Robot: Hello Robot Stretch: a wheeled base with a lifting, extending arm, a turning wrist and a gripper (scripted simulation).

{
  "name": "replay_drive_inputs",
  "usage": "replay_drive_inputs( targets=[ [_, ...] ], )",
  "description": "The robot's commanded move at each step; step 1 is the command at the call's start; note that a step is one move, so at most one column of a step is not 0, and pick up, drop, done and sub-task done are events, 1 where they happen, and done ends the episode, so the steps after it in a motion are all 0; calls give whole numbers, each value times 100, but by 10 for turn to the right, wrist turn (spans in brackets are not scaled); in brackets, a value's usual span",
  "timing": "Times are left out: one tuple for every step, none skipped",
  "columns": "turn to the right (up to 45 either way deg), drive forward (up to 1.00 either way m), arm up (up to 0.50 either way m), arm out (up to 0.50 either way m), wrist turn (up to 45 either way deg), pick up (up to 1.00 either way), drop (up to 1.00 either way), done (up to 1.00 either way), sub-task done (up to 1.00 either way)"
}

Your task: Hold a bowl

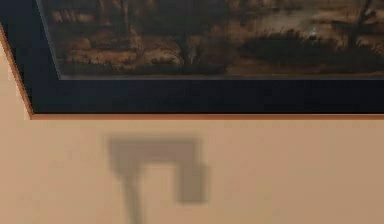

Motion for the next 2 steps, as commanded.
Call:
replay_drive_inputs(
  targets=[
    [0,0,50,0,0,0,0,0,0],
    [0,0,38,0,0,0,0,0,0]
  ],
)
